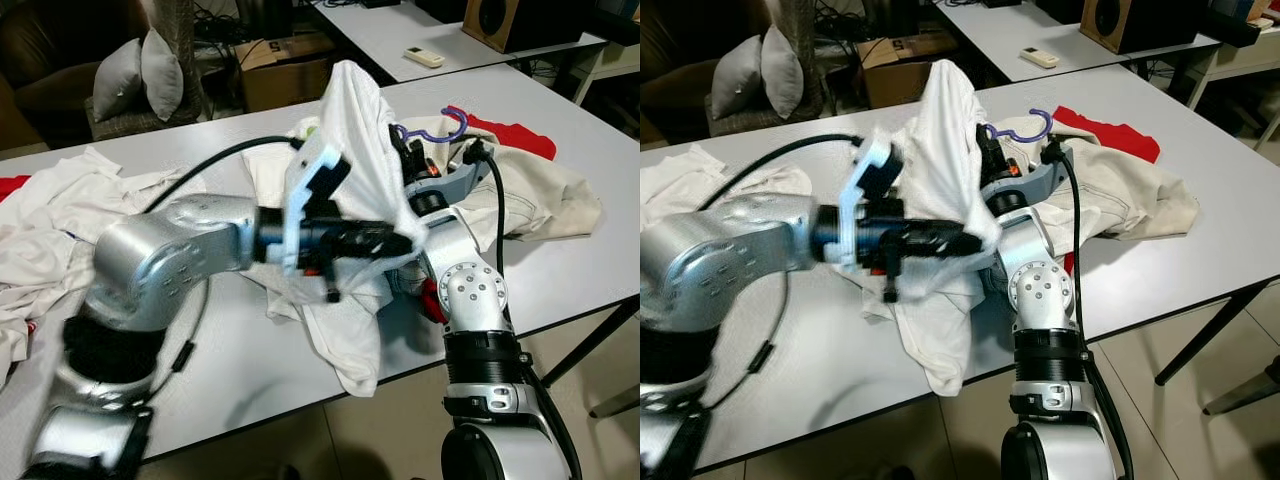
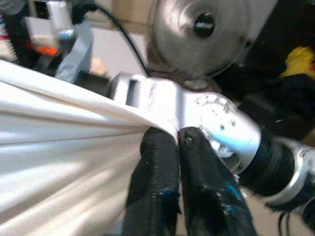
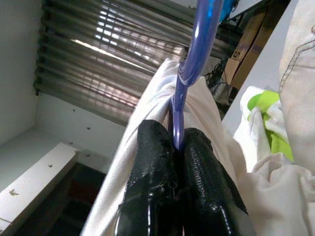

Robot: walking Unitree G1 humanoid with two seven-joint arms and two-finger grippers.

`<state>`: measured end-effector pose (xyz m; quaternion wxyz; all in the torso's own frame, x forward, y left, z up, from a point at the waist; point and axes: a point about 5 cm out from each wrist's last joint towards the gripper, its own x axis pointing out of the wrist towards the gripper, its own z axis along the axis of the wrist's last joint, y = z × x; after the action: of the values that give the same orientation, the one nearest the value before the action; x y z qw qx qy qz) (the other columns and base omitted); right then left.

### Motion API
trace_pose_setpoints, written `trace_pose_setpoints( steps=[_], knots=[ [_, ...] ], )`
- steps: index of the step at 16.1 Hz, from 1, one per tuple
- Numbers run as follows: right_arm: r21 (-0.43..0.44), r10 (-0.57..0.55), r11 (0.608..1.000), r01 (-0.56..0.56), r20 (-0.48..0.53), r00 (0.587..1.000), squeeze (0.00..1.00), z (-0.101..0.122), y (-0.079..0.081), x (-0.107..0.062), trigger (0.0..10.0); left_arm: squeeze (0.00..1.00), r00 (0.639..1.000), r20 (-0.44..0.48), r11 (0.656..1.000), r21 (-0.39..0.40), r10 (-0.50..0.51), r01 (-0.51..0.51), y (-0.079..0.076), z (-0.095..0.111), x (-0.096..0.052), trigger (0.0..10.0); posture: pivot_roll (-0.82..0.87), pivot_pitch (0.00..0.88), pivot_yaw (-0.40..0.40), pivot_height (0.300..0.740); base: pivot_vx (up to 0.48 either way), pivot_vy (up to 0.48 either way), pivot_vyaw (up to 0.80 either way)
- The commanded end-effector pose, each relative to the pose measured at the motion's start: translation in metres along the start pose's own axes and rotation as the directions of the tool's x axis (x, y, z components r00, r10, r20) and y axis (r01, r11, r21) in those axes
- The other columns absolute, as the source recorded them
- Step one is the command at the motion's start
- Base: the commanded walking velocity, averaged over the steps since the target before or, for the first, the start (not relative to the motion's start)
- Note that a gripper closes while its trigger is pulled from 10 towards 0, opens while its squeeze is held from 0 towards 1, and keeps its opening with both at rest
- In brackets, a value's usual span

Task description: Hang hanger

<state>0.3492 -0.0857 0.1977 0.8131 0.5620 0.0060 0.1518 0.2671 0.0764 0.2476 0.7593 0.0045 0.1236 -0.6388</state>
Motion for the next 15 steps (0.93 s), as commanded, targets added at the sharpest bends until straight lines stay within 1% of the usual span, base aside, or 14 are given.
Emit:
trace_pose_setpoints(
  steps=[1,2,4,5,6,7,9,10,11,12,13,14,15],
  knots=[
    [0.147,0.092,0.985,-0.086,-0.04,0.995,0.0,-0.031,0.032,0.007,10.0,1.0,0.999,-0.028,1.0,0.011,0.022,-0.022,-0.002,-0.003,-0.001,10.0,0.06,0.0,0.051,0.74,0.0,0.0,0.0],
    [0.159,0.097,0.983,-0.09,-0.036,0.995,0.0,-0.029,0.032,0.007,10.0,1.0,0.997,-0.06,0.998,0.024,0.054,-0.053,-0.001,-0.007,-0.004,10.0,0.06,0.0,0.044,0.74,0.0,0.0,0.0],
    [0.165,0.106,0.981,-0.1,-0.028,0.994,0.0,-0.022,0.03,0.007,10.0,1.0,0.978,-0.137,0.987,0.057,0.155,-0.148,0.005,-0.017,-0.014,10.0,0.07,0.0,0.028,0.74,0.0,0.0,0.0],
    [0.167,0.102,0.981,-0.098,-0.015,0.995,0.0,-0.018,0.029,0.008,10.0,1.0,0.972,-0.158,0.984,0.078,0.173,-0.162,0.005,-0.018,-0.019,10.0,0.07,0.0,0.022,0.74,0.0,0.0,0.0],
    [0.156,0.086,0.984,-0.085,0.001,0.996,0.0,-0.014,0.027,0.008,10.0,1.0,0.974,-0.163,0.986,0.076,0.158,-0.147,0.003,-0.018,-0.021,10.0,0.07,0.0,0.017,0.74,0.0,0.0,0.0],
    [0.079,0.042,0.996,-0.042,-0.002,0.999,0.0,-0.008,0.022,0.01,10.0,1.0,0.976,-0.18,0.991,0.071,0.125,-0.114,-0.004,-0.019,-0.023,10.0,0.07,0.0,0.014,0.74,0.0,0.0,0.0],
    [0.059,0.05,0.997,-0.05,-0.005,0.999,0.0,-0.004,0.022,0.01,10.0,1.0,0.974,-0.186,0.99,0.069,0.13,-0.119,-0.006,-0.021,-0.025,10.0,0.07,0.0,0.012,0.74,0.0,0.0,0.0],
    [-0.023,0.061,0.998,-0.061,-0.033,0.998,0.0,-0.001,0.022,0.007,10.0,1.0,0.969,-0.155,0.981,0.059,0.192,-0.185,-0.002,-0.022,-0.033,10.0,0.06,0.0,0.014,0.74,0.0,0.0,0.0],
    [-0.079,0.105,0.991,-0.109,-0.053,0.993,0.0,0.004,0.026,-0.002,10.0,1.0,0.936,-0.067,0.938,0.022,0.347,-0.346,0.011,-0.021,-0.046,10.0,0.06,0.0,0.017,0.74,0.0,0.0,0.0],
    [-0.111,0.13,0.984,-0.137,-0.07,0.989,0.0,0.007,0.028,-0.007,10.0,1.0,0.903,-0.036,0.903,-0.005,0.429,-0.429,0.017,-0.022,-0.054,10.0,0.06,0.0,0.019,0.74,0.0,0.0,0.0],
    [-0.169,0.168,0.968,-0.183,-0.098,0.981,0.0,0.012,0.032,-0.02,10.0,1.0,0.839,-0.005,0.837,-0.057,0.544,-0.544,0.024,-0.028,-0.067,10.0,0.07,0.0,0.019,0.74,0.0,0.0,0.8],
    [-0.23,0.209,0.945,-0.234,-0.126,0.97,0.0,0.016,0.038,-0.038,10.0,1.0,0.752,0.008,0.748,-0.106,0.659,-0.655,0.027,-0.042,-0.084,10.0,0.08,0.0,0.016,0.74,0.0,0.0,0.8],
    [-0.248,0.224,0.935,-0.253,-0.14,0.964,0.0,0.017,0.04,-0.047,10.0,1.0,0.716,0.002,0.709,-0.134,0.699,-0.692,0.026,-0.052,-0.09,10.0,0.08,0.0,0.015,0.74,0.0,0.0,0.8]
  ],
)
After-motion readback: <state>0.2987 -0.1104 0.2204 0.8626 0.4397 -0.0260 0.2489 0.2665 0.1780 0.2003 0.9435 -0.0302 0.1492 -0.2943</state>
